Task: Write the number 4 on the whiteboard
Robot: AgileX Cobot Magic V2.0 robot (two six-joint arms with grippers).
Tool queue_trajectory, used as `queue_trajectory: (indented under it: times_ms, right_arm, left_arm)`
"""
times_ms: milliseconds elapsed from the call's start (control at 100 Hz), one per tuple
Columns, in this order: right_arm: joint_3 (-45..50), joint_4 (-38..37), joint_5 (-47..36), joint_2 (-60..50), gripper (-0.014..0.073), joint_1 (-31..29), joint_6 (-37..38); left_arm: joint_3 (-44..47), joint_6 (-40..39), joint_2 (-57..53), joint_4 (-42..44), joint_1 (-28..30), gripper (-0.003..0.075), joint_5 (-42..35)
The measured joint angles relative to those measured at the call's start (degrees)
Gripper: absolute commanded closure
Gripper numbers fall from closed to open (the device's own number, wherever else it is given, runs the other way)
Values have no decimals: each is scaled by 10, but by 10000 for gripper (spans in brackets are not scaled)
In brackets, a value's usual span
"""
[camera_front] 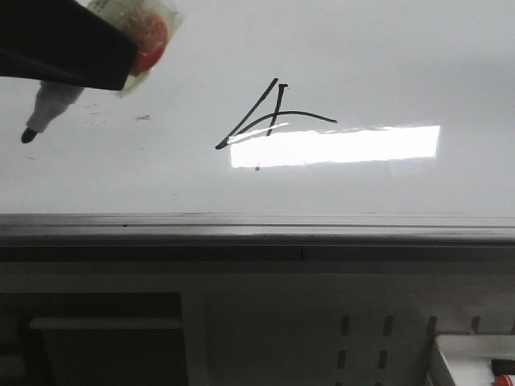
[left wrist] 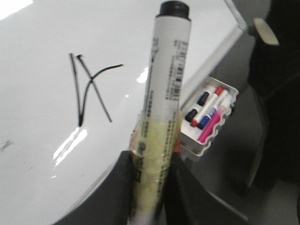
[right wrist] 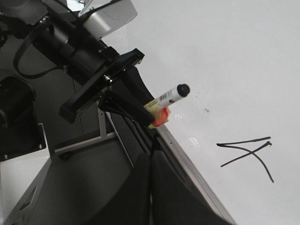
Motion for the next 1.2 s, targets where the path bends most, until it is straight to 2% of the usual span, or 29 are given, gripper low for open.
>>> queue_trajectory:
  times_ms: [270,380,560,880,1050,1200]
  right_arm:
    - [1,-1,-34,-7,653,0,1]
    - [1,-2,-36,-7,653,0,2]
    - [1,-3,-37,-7,653,0,12]
    - [1,-6,-39,-7,653,0,15]
    - [1,-6,-39,-7,653,0,18]
    - [1,-6,-39,-7,653,0,18]
  left_arm:
    - [13,0,76,-108,0,741,-82]
    - [14,0,108,-146,0,741,-142]
    - [4,0,135,-165,0,741,-217]
    - [-74,0,194,-178,0,741,-236]
    - [-89,0,241,-222,0,741,-240]
    - [-96,0,255,-228,-3,741,-243]
